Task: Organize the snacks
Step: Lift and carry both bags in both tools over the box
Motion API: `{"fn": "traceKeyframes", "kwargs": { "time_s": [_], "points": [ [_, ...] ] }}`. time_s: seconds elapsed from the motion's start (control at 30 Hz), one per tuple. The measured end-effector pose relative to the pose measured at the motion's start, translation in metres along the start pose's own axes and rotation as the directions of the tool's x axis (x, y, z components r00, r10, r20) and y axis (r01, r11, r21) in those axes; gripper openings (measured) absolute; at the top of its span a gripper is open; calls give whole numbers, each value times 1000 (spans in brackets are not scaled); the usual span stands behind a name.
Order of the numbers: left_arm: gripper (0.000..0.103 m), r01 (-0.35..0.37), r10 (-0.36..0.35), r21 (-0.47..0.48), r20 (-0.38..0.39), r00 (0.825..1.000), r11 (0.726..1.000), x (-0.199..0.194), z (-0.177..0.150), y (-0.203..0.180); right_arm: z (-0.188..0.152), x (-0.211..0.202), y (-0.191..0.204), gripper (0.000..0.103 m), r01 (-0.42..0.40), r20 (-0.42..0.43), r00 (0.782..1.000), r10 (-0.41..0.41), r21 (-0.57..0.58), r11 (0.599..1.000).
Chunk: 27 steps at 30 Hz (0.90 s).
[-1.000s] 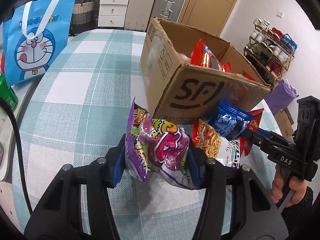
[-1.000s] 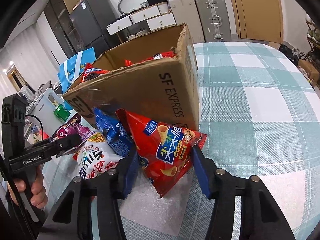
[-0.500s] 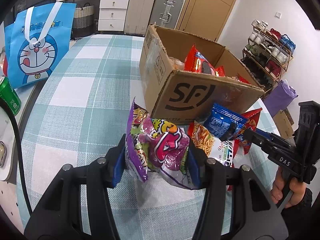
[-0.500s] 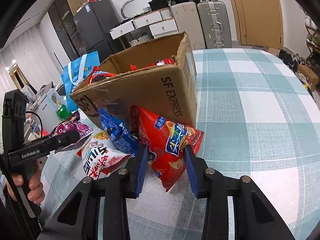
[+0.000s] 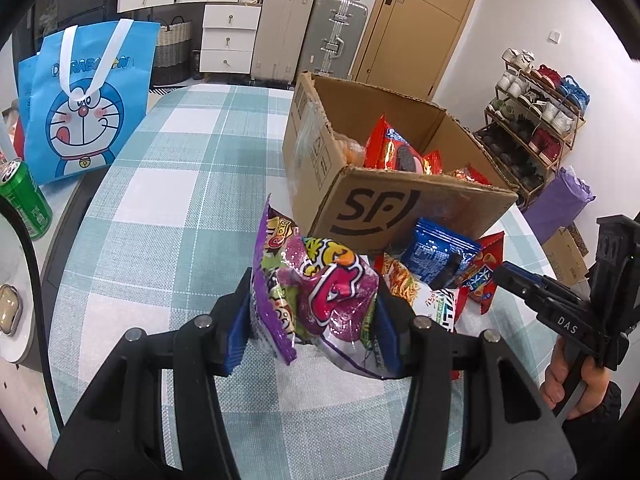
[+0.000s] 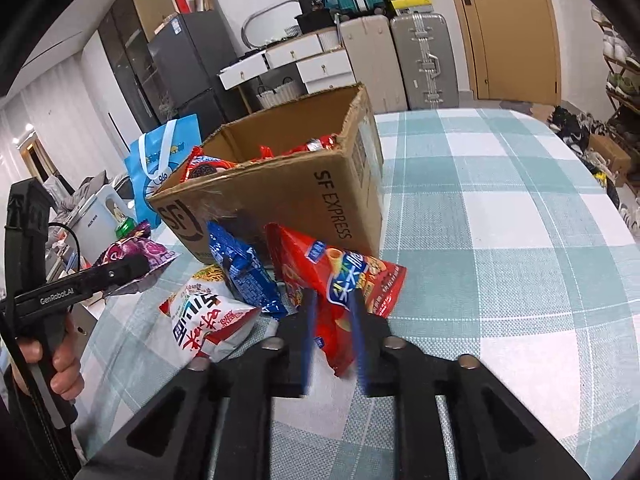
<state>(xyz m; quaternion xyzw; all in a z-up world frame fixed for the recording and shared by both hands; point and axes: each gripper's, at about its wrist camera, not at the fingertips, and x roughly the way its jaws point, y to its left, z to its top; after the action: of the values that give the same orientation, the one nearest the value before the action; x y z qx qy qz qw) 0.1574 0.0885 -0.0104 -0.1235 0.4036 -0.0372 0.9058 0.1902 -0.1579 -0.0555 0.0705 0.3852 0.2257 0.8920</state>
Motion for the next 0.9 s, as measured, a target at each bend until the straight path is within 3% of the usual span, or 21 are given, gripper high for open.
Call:
{"fn": "traceKeyframes", "kwargs": {
  "time_s": [0.1, 0.17, 0.5, 0.67, 0.9],
  "points": [
    [50, 0, 0, -1, 1, 1000, 1000, 0, 0, 0, 3, 2, -3, 62, 9, 6, 1000, -9, 13, 1000],
    [50, 3, -3, -7, -2, 1000, 1000, -1, 0, 1, 6, 8, -6, 71, 15, -15, 1000, -15, 24, 1000],
    [50, 0, 0, -11, 0, 1000, 1000, -2, 0, 2, 17, 46, -10, 76, -16, -79, 997, 24, 100, 995],
    [50, 3, -3, -9, 4, 1000, 1000, -4, 0, 3, 15, 47, -6, 55, -21, -58, 998, 26, 79, 997],
    [50, 5, -5, -7, 22, 1000, 1000, -13, 1, 1, 10, 30, -5, 53, -28, -6, 1000, 28, 60, 998]
  ]
}}
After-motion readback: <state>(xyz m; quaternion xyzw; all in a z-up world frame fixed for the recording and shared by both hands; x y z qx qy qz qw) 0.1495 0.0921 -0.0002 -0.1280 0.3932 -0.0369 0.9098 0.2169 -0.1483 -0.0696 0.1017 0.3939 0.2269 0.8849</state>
